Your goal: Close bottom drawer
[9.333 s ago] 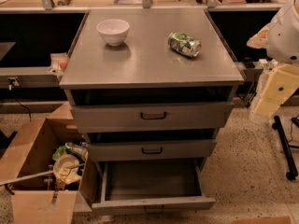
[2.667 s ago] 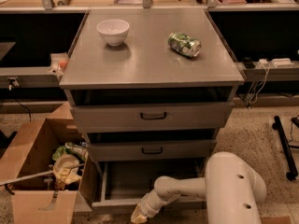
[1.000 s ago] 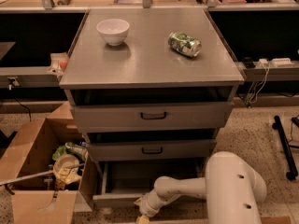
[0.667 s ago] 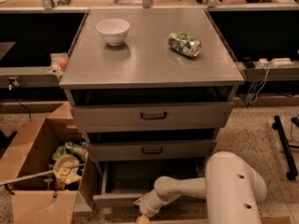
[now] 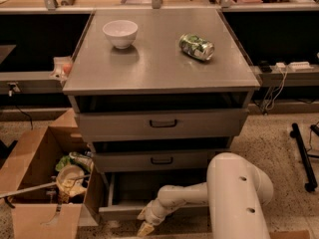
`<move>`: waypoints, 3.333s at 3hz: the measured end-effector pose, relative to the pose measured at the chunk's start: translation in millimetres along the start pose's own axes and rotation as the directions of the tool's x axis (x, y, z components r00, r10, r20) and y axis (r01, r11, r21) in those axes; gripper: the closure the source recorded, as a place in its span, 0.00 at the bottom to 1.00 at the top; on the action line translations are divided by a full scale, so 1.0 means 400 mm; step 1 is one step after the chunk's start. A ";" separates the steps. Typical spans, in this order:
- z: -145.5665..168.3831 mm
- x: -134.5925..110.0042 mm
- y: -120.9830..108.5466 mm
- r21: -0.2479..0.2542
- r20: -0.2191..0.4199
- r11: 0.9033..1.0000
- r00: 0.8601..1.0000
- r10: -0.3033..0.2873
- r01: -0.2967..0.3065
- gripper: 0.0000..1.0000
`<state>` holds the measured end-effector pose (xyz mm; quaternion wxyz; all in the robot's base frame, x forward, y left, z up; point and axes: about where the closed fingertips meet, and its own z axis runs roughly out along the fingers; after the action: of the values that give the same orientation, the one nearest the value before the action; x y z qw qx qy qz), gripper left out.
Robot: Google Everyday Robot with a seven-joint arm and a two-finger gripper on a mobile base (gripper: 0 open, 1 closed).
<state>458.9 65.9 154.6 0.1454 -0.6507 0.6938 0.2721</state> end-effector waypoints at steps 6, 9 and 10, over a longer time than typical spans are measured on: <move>0.000 0.019 -0.072 0.075 -0.004 0.997 1.000 0.004 -0.004 0.35; 0.000 0.019 -0.072 0.075 -0.004 0.997 1.000 0.004 -0.004 0.00; -0.003 0.014 -0.080 0.081 -0.001 0.997 1.000 -0.007 0.007 0.24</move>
Offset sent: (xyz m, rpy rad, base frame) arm 0.0808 -0.0219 -0.0320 -0.0389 -0.1538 -0.1251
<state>490.0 60.4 146.2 0.1723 -0.6467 0.7021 0.2433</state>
